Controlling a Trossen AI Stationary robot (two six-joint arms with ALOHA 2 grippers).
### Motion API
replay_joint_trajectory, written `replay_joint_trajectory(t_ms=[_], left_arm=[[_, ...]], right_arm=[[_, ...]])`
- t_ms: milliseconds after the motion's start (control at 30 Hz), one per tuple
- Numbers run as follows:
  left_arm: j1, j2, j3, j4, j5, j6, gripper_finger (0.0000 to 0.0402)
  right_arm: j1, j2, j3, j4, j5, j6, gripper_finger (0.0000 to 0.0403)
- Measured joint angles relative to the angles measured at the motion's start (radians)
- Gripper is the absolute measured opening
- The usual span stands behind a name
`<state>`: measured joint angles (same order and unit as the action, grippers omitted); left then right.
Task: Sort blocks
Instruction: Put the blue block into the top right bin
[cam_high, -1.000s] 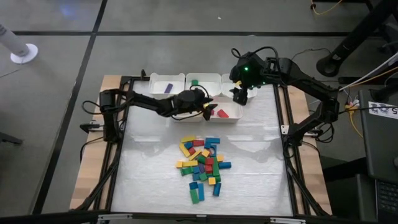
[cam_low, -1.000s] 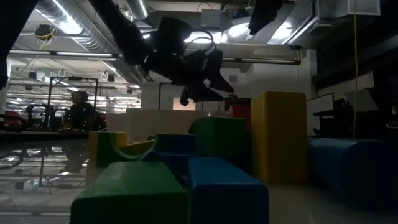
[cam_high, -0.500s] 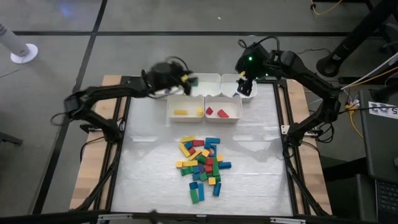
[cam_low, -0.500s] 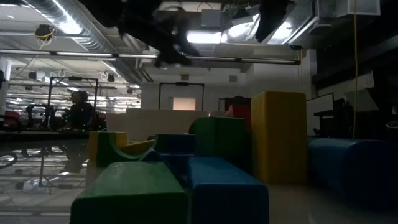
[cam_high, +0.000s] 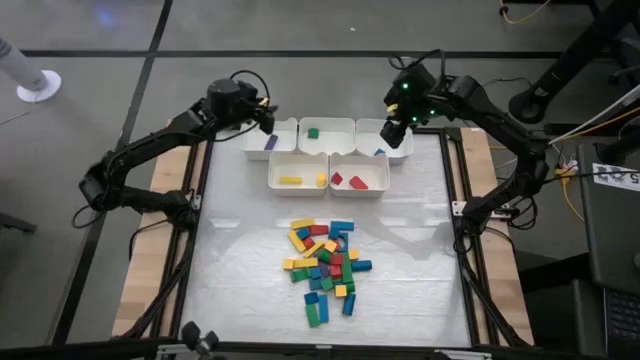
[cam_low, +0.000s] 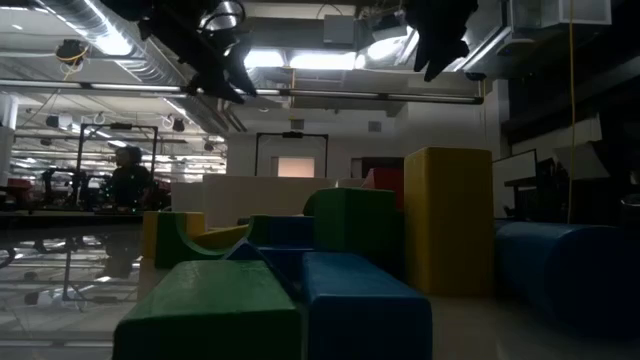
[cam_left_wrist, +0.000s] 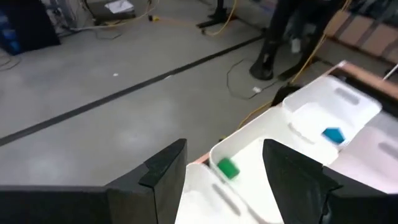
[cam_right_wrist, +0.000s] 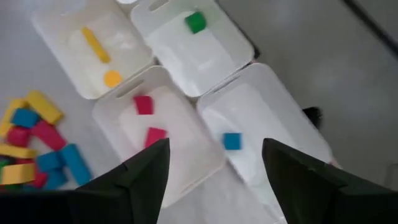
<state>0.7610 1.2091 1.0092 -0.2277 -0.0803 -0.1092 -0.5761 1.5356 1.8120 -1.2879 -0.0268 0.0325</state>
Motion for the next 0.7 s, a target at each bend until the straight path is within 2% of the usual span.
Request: replay_joint_trajectory(t_ms=[167, 367, 500, 700], left_arm=[[0.02, 0.001, -0.001, -0.009, 0.003, 0.079, 0.0198], [0.017, 0.001, -0.001, -0.019, 0.02, 0.1, 0.0198], [0.016, 0.001, -0.001, -0.029, 0.1, 0.058, 0.0198], [0.008, 0.001, -0.001, -0.034, 0.25, -0.017, 0.0198]], right_arm=[[0.058, 0.0, -0.059, -0.006, -0.028, 0.047, 0.0257], [0.21, 0.0, -0.167, 0.005, -0.085, 0.051, 0.0257], [0.34, 0.0, -0.242, 0.009, -0.117, 0.104, 0.0257], [0.553, 0.0, -0.345, 0.05, -0.161, 0.265, 0.0257]])
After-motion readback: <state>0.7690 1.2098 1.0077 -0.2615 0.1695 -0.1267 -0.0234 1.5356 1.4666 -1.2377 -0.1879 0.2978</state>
